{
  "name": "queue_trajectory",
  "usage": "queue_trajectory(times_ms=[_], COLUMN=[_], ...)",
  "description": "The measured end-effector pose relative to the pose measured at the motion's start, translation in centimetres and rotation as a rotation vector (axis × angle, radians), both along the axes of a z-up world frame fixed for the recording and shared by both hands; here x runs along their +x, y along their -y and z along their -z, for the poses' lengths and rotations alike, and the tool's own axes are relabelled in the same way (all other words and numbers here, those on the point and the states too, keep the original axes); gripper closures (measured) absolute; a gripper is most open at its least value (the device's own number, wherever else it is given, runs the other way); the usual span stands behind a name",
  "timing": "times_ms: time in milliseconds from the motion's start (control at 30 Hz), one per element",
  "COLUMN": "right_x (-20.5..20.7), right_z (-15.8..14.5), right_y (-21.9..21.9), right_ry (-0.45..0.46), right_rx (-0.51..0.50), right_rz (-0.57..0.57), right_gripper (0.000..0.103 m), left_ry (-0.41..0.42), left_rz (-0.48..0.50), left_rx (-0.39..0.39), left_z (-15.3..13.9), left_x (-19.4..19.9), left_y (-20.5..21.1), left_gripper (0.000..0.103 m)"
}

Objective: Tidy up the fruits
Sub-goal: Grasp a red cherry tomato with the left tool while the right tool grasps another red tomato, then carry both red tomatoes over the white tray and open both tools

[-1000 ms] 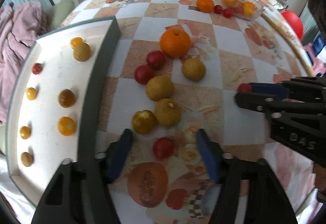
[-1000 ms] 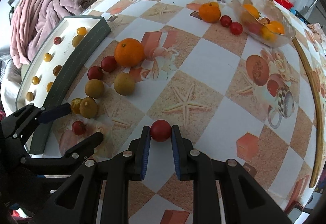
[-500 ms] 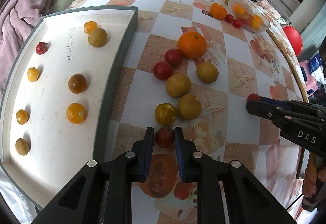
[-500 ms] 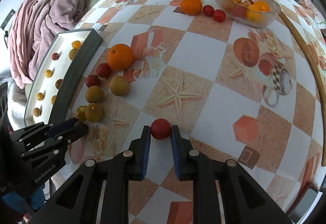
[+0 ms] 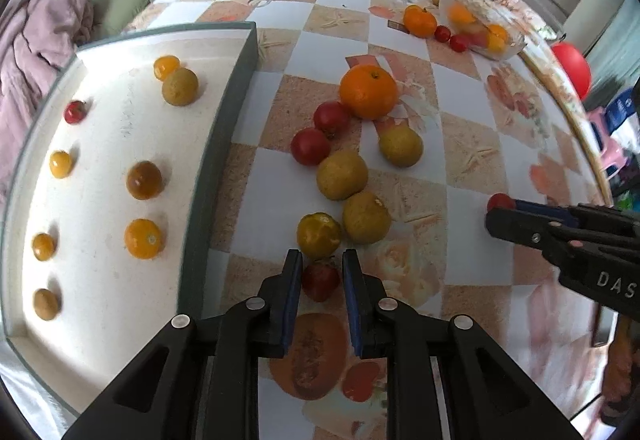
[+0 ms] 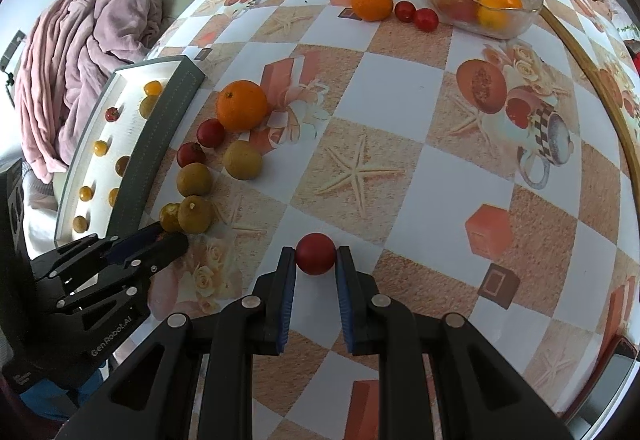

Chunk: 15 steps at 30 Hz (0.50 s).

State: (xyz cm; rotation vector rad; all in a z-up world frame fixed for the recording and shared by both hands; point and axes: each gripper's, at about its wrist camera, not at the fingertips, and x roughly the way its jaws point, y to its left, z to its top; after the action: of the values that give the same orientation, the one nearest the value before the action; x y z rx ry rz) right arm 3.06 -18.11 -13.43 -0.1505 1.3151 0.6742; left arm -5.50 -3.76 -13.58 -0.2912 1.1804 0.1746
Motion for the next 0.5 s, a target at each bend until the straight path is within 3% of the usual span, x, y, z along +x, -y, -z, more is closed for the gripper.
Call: queue_trajectory(times_ms=[300, 500], right_x=[-0.2, -0.7], right_z=[-1.6, -2.8], right_y=[-1.1, -3.8], right_ry=[0.003, 0.013], right_rx=[0.034, 0.059], right_rz=[-0.002, -0.04], right_gripper=[0.081, 0.081], left_ry=[0.056, 0.092], left_rz=[-0.003, -0.028], left_rx=[-0.034, -0.017], left_z=[-2.7, -4.7], left_x=[-1.2, -2.6], left_y=[-0.6, -2.7], left_gripper=[0.084, 0.084])
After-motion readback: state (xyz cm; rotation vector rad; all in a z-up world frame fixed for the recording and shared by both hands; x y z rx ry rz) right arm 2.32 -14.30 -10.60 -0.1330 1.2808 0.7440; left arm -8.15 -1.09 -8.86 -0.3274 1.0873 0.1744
